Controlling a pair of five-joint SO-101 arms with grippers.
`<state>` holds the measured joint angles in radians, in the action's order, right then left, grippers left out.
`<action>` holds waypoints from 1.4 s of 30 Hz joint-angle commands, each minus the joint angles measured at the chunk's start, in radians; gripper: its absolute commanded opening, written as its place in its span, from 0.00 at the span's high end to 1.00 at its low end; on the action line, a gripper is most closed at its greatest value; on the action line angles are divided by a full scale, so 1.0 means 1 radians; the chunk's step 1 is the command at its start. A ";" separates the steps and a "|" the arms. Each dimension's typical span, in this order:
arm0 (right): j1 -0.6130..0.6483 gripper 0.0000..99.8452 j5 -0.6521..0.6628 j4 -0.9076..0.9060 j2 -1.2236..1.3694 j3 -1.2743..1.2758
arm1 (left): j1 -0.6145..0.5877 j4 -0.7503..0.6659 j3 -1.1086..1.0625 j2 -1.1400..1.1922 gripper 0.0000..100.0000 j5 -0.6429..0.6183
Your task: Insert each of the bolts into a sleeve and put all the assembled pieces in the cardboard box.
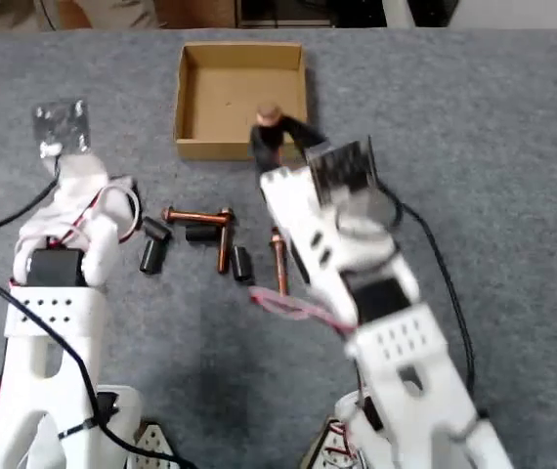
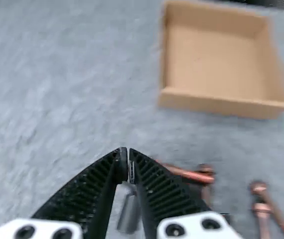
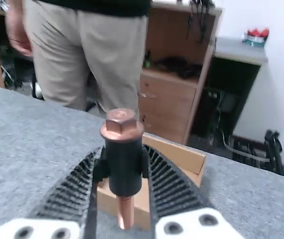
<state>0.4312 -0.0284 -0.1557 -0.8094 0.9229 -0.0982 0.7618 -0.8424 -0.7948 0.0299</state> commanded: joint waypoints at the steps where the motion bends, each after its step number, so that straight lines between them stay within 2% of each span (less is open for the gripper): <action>1: -0.021 1.00 0.012 0.011 0.252 -0.257 | -0.072 -0.135 -0.124 -0.002 0.98 0.005; 6: -0.021 1.00 0.012 0.011 0.602 -0.519 | -0.089 -0.339 -0.285 0.002 0.98 -0.003; 9: -0.021 1.00 0.012 0.011 0.817 -0.697 | -0.074 -0.413 -0.342 0.002 0.98 -0.003; 19: -0.038 1.00 0.011 -0.023 1.471 -1.288 | -0.038 -0.436 -0.381 0.002 0.98 -0.003; 23: -0.044 0.99 0.008 -0.201 1.610 -1.529 | -0.044 -0.439 -0.381 0.002 0.98 -0.003; 27: -0.044 0.92 0.005 -0.365 1.712 -1.732 | -0.040 -0.439 -0.381 0.002 0.98 -0.003; 35: -0.041 0.89 0.003 -0.568 1.862 -2.029 | -0.041 -0.433 -0.381 0.002 0.98 0.003; 40: -0.041 0.79 -0.048 -0.660 1.937 -2.173 | -0.043 -0.431 -0.381 0.002 0.98 0.003; 42: -0.041 0.78 -0.054 -0.683 1.963 -2.232 | -0.046 -0.431 -0.381 0.002 0.98 0.002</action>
<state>0.4035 -0.0683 -0.8109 1.1546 -1.1945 -0.1473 0.3414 -1.2275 -0.7902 0.0284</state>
